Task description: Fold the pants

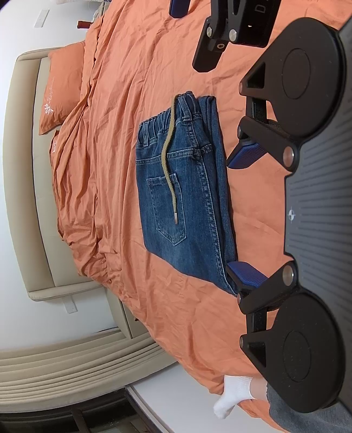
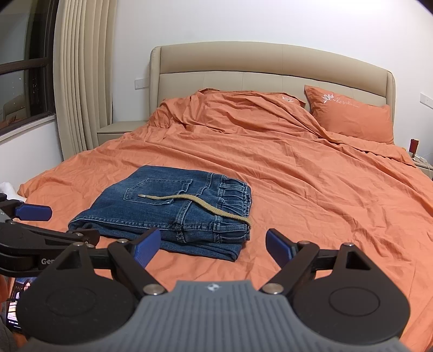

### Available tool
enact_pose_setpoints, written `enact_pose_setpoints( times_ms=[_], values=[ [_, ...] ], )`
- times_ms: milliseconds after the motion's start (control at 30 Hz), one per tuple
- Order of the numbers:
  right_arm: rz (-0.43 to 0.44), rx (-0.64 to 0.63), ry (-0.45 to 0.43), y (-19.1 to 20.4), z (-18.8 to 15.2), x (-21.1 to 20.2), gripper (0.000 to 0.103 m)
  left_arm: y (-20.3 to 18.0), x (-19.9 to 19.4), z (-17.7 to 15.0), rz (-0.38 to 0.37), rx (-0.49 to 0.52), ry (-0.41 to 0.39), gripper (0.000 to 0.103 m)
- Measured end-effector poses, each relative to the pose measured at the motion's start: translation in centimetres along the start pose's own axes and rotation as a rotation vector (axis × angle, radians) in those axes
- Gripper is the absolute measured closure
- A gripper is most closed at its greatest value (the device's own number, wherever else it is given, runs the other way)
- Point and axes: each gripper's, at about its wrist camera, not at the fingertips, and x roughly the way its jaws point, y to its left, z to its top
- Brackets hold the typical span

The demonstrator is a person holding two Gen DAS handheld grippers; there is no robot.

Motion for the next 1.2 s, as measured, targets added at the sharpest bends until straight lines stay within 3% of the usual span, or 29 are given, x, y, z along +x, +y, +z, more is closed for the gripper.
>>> enact_pose_setpoints(
  times_ms=[1200],
  values=[
    [0.002,-0.002,-0.009,-0.08,0.09,-0.59,0.022,-0.1,-0.4,0.28,-0.01,0.011,-0.028,0.013]
  ],
)
